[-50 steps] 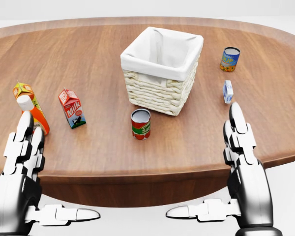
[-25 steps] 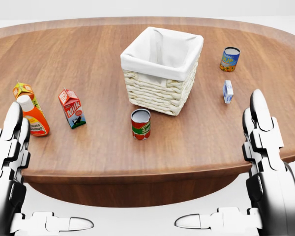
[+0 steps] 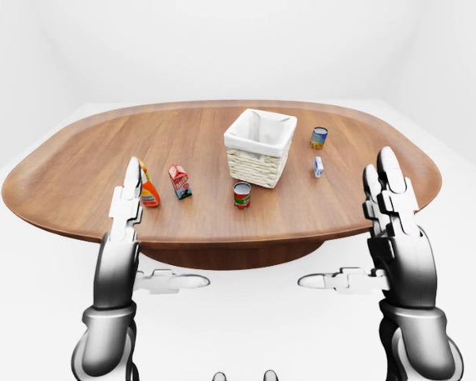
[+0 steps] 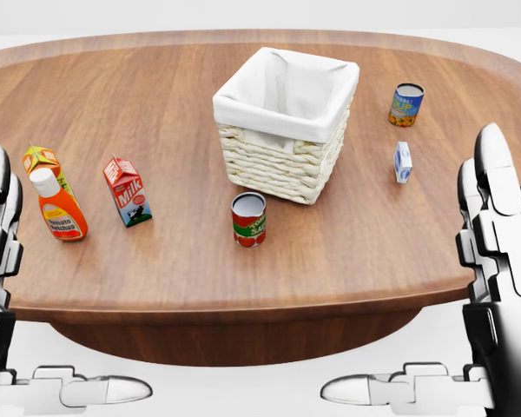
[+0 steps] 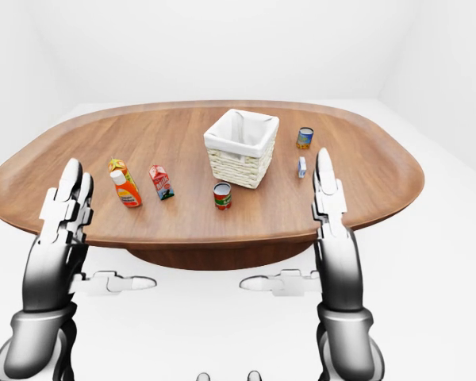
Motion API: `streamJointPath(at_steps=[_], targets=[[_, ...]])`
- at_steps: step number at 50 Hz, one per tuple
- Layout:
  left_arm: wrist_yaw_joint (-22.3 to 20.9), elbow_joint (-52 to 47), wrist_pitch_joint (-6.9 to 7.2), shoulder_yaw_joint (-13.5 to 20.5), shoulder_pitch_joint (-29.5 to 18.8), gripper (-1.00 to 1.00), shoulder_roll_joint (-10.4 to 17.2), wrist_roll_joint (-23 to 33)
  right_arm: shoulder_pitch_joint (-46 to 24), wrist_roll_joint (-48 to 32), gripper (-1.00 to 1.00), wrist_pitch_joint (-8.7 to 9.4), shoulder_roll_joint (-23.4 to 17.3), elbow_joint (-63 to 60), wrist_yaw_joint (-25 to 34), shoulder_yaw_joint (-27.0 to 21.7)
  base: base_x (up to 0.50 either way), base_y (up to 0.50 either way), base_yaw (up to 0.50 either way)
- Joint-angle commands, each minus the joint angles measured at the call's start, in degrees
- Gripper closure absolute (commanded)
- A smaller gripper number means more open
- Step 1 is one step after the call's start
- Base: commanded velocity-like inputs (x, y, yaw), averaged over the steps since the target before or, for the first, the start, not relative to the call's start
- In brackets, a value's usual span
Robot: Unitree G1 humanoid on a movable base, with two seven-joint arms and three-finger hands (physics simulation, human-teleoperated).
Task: Pick the milk and place it in the basket.
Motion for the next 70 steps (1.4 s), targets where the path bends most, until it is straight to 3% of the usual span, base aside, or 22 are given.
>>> streamJointPath(at_steps=[1, 27, 70], targets=[[-0.63, -1.77, 0.0, -0.36, 0.74, -1.0, -0.29, 0.8, 0.16, -0.83, -1.0, 0.0, 0.25, -2.09, 0.86, -0.05, 0.0, 0.0, 0.0], [-1.44, -3.23, 0.0, -0.71, 2.47, -1.0, -0.78, -0.24, 0.2, 1.52, -1.0, 0.0, 0.43, -2.67, 2.28, -1.21, 0.0, 0.0, 0.0], [-1.48, -3.28, 0.0, -0.84, 2.15, -1.0, -0.68, -0.01, 0.79, 1.75, -1.0, 0.0, 0.5, -3.35, 2.18, -0.9, 0.24, 0.0, 0.0]])
